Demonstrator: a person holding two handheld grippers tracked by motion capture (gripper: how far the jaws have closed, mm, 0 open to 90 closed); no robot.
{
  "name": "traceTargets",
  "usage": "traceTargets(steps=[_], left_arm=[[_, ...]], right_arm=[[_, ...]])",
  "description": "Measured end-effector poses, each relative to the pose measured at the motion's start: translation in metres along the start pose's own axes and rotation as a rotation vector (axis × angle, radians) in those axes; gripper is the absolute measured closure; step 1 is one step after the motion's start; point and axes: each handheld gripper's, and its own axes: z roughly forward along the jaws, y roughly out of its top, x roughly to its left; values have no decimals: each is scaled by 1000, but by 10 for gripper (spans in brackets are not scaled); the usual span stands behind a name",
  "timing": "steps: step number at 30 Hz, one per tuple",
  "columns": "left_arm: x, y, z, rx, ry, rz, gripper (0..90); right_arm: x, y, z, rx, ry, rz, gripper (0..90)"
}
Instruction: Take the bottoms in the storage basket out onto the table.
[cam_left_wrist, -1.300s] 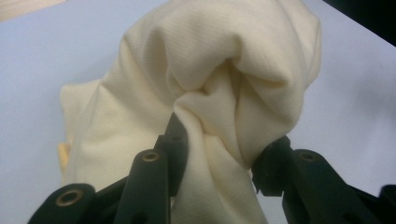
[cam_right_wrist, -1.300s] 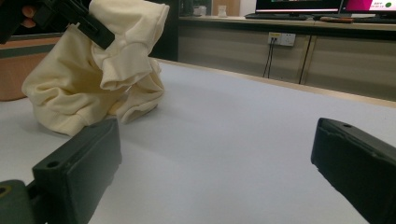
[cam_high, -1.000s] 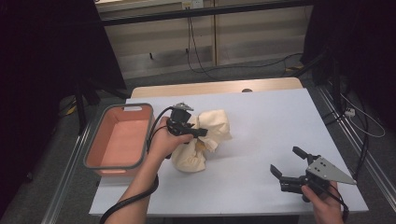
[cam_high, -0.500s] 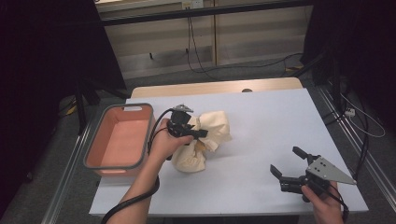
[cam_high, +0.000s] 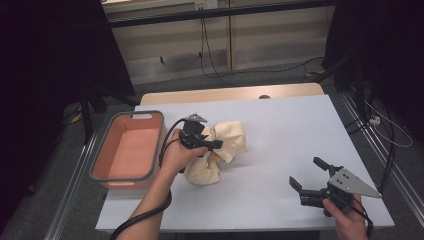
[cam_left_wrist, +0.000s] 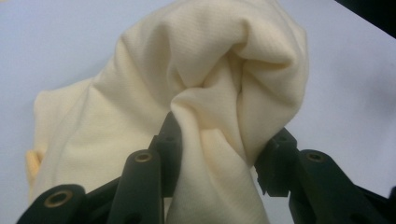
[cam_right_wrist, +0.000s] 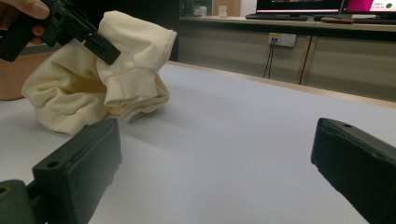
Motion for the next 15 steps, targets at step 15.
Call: traceTargets(steps=[15], left_arm=[[1, -5, 4, 4, -3, -7, 567]], right_arm=[[0, 0, 1, 4, 2, -4, 13]])
